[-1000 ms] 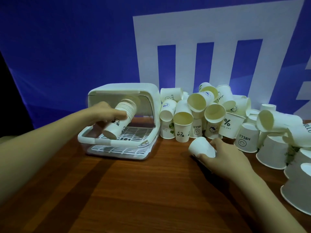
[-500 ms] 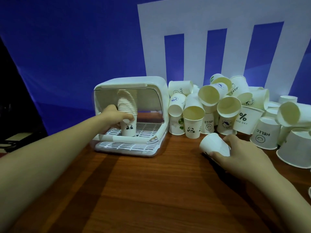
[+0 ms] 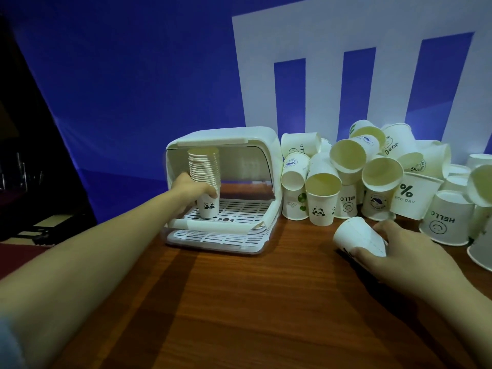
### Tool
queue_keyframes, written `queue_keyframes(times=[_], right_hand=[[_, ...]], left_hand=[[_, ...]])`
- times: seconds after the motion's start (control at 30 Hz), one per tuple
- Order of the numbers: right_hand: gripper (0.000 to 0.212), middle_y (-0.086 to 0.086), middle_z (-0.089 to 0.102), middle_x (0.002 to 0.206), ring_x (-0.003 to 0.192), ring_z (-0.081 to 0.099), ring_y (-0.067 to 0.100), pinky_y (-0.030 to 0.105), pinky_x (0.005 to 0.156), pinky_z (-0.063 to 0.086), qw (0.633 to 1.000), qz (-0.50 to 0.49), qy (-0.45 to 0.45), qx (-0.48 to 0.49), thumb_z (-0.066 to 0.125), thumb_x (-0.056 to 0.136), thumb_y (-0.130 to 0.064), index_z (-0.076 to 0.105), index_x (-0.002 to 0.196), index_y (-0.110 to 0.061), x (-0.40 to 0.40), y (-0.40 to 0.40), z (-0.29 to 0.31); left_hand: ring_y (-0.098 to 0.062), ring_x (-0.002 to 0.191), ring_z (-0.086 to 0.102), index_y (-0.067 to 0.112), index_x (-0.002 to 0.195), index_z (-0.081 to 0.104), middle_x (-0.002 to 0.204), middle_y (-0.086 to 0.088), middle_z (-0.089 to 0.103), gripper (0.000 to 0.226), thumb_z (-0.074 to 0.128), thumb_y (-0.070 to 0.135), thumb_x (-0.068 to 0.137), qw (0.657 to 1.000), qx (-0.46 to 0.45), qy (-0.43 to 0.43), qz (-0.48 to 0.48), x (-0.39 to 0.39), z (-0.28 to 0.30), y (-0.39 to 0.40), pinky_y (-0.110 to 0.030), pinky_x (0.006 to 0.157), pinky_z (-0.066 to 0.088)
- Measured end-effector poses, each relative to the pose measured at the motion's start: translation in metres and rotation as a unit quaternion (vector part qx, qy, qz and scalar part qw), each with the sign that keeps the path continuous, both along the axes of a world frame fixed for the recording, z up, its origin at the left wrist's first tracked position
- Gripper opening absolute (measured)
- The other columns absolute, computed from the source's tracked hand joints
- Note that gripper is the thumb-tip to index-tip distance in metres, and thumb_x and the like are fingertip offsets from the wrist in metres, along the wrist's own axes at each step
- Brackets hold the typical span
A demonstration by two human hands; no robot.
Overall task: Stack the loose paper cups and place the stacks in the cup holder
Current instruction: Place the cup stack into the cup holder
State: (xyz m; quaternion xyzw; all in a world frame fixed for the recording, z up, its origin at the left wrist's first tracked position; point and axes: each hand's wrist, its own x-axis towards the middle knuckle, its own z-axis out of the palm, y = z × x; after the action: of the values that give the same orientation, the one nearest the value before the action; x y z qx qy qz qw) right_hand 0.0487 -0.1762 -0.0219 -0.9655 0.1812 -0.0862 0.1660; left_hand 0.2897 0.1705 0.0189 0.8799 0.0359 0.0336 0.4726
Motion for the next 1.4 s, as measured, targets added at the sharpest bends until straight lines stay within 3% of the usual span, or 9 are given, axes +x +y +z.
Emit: queue_keyframes(times=[0.1, 0.2, 0.53, 0.73, 0.87, 1.03, 1.27, 1.4], right_hand=[[0.068, 0.001, 0.066, 0.122, 0.108, 0.063, 0.024, 0.038, 0.079, 0.051, 1.000, -0.001, 0.002, -0.005, 0.057, 0.086, -0.070, 0.046, 0.138, -0.028, 0.000, 0.000, -0.001], [0.068, 0.001, 0.066, 0.119, 0.106, 0.063, 0.024, 0.037, 0.077, 0.051, 1.000, -0.001, 0.004, -0.002, 0.057, 0.085, -0.071, 0.046, 0.137, -0.028, 0.001, -0.001, -0.002], [0.063, -0.001, 0.064, 0.111, 0.103, 0.062, 0.024, 0.037, 0.077, 0.052, 1.000, -0.004, 0.004, -0.001, 0.057, 0.087, -0.069, 0.048, 0.134, -0.029, 0.002, 0.000, -0.002], [0.062, 0.001, 0.066, 0.120, 0.110, 0.063, 0.026, 0.039, 0.081, 0.053, 1.000, 0.000, 0.000, 0.005, 0.056, 0.087, -0.070, 0.048, 0.133, -0.029, 0.001, 0.001, -0.001], [0.063, 0.000, 0.065, 0.123, 0.110, 0.063, 0.026, 0.038, 0.080, 0.052, 1.000, -0.001, 0.003, 0.010, 0.057, 0.087, -0.069, 0.047, 0.134, -0.029, 0.001, 0.001, 0.000], [0.062, 0.000, 0.066, 0.118, 0.107, 0.064, 0.026, 0.039, 0.081, 0.054, 1.000, -0.003, -0.003, 0.004, 0.057, 0.086, -0.070, 0.048, 0.132, -0.029, 0.001, 0.001, -0.001], [0.061, 0.000, 0.065, 0.120, 0.109, 0.064, 0.027, 0.038, 0.079, 0.051, 1.000, 0.001, -0.005, 0.004, 0.056, 0.087, -0.070, 0.048, 0.133, -0.029, 0.003, 0.000, -0.002], [0.061, 0.000, 0.064, 0.122, 0.110, 0.063, 0.026, 0.037, 0.077, 0.049, 1.000, 0.001, -0.006, 0.000, 0.056, 0.088, -0.069, 0.047, 0.133, -0.029, 0.001, 0.001, -0.002]], left_hand=[[-0.032, 0.103, 0.069, 0.010, 0.115, 0.067, 0.111, -0.010, 0.074, 0.048, 0.087, 0.003, 0.072, 0.999, -0.016, 0.017, -0.026, 0.007, 0.002, -0.003, -0.046, 0.086, 0.060], [-0.033, 0.103, 0.072, 0.009, 0.115, 0.068, 0.111, -0.011, 0.076, 0.046, 0.086, 0.001, 0.073, 0.997, -0.033, 0.044, -0.051, 0.010, 0.002, -0.003, -0.051, 0.094, 0.060], [-0.035, 0.093, 0.075, 0.006, 0.109, 0.067, 0.103, -0.015, 0.077, 0.046, 0.089, 0.006, 0.068, 0.998, -0.012, 0.048, -0.024, 0.010, 0.008, -0.009, -0.051, 0.086, 0.064], [-0.036, 0.080, 0.078, 0.003, 0.107, 0.070, 0.094, -0.018, 0.078, 0.049, 0.087, 0.019, 0.065, 0.998, 0.007, 0.053, -0.021, 0.001, 0.013, -0.007, -0.047, 0.074, 0.066], [-0.039, 0.081, 0.078, 0.000, 0.105, 0.070, 0.091, -0.020, 0.076, 0.052, 0.088, 0.021, 0.061, 0.999, 0.019, 0.046, -0.005, -0.006, 0.018, -0.007, -0.056, 0.080, 0.065], [-0.036, 0.076, 0.076, 0.001, 0.100, 0.068, 0.086, -0.017, 0.074, 0.040, 0.089, 0.016, 0.070, 0.998, 0.050, 0.028, 0.007, -0.005, 0.020, -0.012, -0.049, 0.080, 0.065], [-0.034, 0.089, 0.076, 0.012, 0.101, 0.073, 0.095, -0.009, 0.079, 0.040, 0.093, 0.012, 0.066, 0.996, 0.086, -0.013, -0.028, 0.002, 0.017, -0.002, -0.053, 0.085, 0.064], [-0.029, 0.102, 0.069, 0.017, 0.113, 0.066, 0.108, -0.005, 0.074, 0.057, 0.091, 0.005, 0.064, 0.990, 0.118, -0.051, -0.057, 0.004, 0.015, -0.001, -0.051, 0.091, 0.060]])
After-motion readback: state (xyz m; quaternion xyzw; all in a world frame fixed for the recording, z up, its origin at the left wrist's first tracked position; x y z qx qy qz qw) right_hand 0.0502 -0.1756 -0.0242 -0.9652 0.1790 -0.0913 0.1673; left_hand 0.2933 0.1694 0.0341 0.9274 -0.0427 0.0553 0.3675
